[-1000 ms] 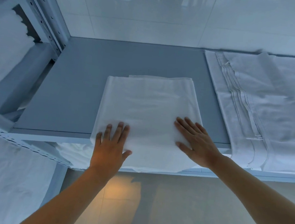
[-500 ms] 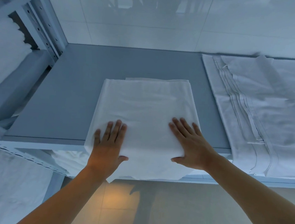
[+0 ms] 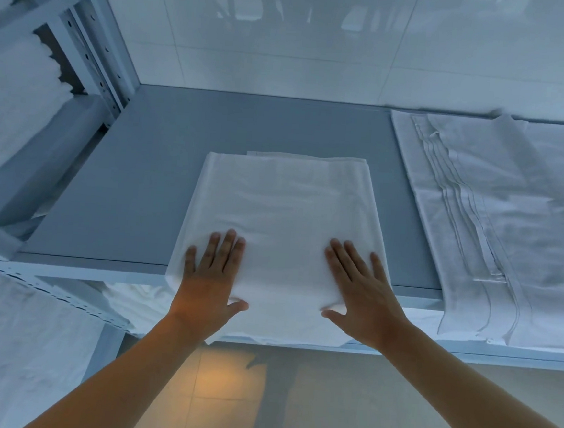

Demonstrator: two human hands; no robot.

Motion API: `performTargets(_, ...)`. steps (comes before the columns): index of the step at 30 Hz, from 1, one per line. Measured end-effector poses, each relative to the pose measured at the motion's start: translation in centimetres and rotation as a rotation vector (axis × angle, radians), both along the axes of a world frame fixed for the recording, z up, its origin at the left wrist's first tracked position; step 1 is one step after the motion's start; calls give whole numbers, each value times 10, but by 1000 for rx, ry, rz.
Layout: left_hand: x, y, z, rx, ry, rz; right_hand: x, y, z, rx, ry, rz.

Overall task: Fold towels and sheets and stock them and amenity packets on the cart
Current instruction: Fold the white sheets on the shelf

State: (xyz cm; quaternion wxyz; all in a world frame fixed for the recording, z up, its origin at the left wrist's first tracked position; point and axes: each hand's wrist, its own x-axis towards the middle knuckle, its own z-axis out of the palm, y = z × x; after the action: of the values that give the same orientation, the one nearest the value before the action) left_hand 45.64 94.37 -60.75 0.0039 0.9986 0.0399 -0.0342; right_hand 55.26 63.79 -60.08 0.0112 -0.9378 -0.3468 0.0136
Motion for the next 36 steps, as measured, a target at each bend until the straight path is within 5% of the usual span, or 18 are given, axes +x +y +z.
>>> performTargets(13, 15, 10, 7, -63, 41, -17, 26, 6, 12, -18, 123, 35)
performTargets(26, -12, -7, 17, 182, 83, -29, -17, 9, 24, -105, -41, 21)
performTargets(30, -10, 2, 67, 112, 185, -43, -18, 10, 61, -55, -37, 11)
performTargets(36, 67, 27, 207, 152, -120, 4, 63, 48, 195, -32, -216, -86)
